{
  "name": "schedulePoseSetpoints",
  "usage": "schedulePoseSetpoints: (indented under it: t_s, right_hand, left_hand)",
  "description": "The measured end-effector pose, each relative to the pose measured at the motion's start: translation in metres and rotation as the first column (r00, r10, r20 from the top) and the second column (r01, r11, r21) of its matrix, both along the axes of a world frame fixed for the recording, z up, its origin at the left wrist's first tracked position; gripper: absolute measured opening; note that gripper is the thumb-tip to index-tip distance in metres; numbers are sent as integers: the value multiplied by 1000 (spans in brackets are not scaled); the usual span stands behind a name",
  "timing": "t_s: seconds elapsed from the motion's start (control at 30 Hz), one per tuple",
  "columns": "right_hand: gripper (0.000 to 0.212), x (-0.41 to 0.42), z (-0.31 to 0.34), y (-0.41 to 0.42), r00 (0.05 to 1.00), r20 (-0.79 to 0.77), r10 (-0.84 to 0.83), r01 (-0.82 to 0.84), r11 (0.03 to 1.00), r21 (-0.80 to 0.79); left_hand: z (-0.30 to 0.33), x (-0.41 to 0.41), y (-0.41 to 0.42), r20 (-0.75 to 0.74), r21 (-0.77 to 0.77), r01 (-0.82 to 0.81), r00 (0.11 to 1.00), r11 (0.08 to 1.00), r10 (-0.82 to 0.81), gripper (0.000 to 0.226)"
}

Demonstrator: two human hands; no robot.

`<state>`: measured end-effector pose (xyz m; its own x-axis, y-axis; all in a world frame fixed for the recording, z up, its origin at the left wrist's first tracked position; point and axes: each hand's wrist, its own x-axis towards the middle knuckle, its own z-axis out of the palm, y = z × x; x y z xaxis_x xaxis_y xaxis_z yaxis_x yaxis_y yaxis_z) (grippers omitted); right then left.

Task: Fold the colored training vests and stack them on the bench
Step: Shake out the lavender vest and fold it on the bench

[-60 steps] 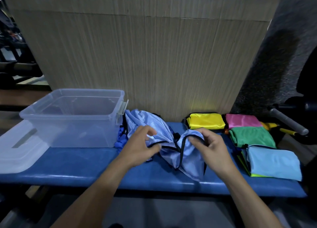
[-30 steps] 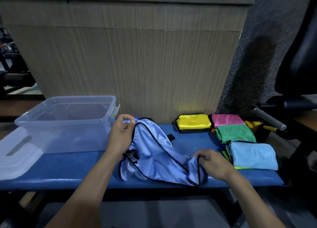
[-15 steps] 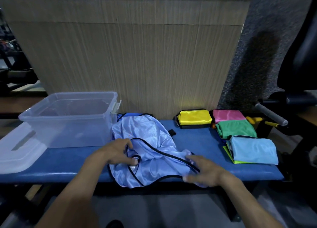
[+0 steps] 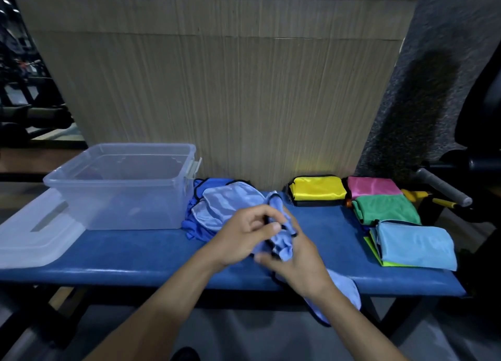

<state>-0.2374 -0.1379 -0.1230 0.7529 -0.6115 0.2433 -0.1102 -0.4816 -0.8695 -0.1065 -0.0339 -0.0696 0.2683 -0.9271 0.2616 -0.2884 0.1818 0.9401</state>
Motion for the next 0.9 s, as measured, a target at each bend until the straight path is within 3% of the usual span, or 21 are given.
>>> schedulePoseSetpoints:
  t_s: [0.03, 0.07, 0.13, 0.2, 0.27, 0.33, 0.4, 0.5, 0.53, 0.6, 0.67, 0.73, 0.8, 0.83, 0.87, 0.9]
  right_hand:
    - [33, 3, 7, -1, 992, 82, -94, 94, 996, 5]
    - [13, 4, 12, -9, 973, 154, -174, 173, 985, 20]
    - [12, -1, 21, -31, 921, 266, -285, 262, 958, 118]
    - [9, -9, 32, -53, 864, 329, -382, 296, 913, 282]
    - [9, -17, 43, -67, 808, 389, -443, 242, 851, 467]
    - [15, -21, 52, -75, 775, 429, -463, 127, 781, 612]
    - [24, -23, 62, -81, 770, 445, -457, 13, 709, 705]
    - [51, -28, 67, -94, 743, 454, -492, -73, 615, 785]
    - [57, -30, 67, -102, 712, 456, -535, -57, 603, 796]
    - [49, -34, 66, -114, 621, 456, -637, 35, 604, 796]
    - [29, -36, 64, -121, 564, 460, -686, 156, 636, 756]
    - [23, -30, 60, -120, 616, 449, -647, 298, 719, 627]
    - [43, -21, 50, -113, 748, 318, -583, 455, 798, 395]
    - [61, -17, 46, -108, 781, 213, -588, 553, 808, 203]
    - [75, -15, 40, -105, 807, 139, -574, 580, 815, -5]
    - [80, -13, 38, -100, 862, 85, -499, 506, 849, -153]
  left_hand:
    - [2, -5, -4, -1, -13, 21, 1000, 1000, -21, 21]
    - [3, -6, -7, 9, -35, 14, 1000, 999, -14, 29]
    - [3, 8, -10, 52, -62, -59, 997, 996, 62, 43]
    - [-12, 34, -9, 292, 14, -126, 949, 992, 117, 61]
    - [-36, 57, -8, 612, 239, -197, 791, 951, 10, 100]
    - [-57, 70, -12, 723, 501, -320, 665, 804, -186, 122]
    - [-70, 68, -19, 758, 537, -423, 622, 730, -197, 99]
    - [-78, 70, -34, 796, 254, -463, 598, 849, 88, 23]
    - [-77, 69, -37, 748, 167, -434, 641, 885, 173, 16]
    - [-64, 64, -40, 504, 125, -391, 817, 912, 281, 22]
    - [-43, 59, -40, 298, 53, -383, 887, 922, 351, 25]
    - [-27, 54, -39, 200, -44, -358, 912, 933, 359, 24]
    - [-20, 49, -40, 158, -59, -334, 927, 941, 339, 22]
    - [-20, 47, -42, 154, -50, -327, 931, 944, 331, 20]
    - [-20, 45, -45, 149, -38, -320, 935, 947, 322, 18]
    - [-19, 43, -47, 139, -22, -305, 942, 952, 305, 14]
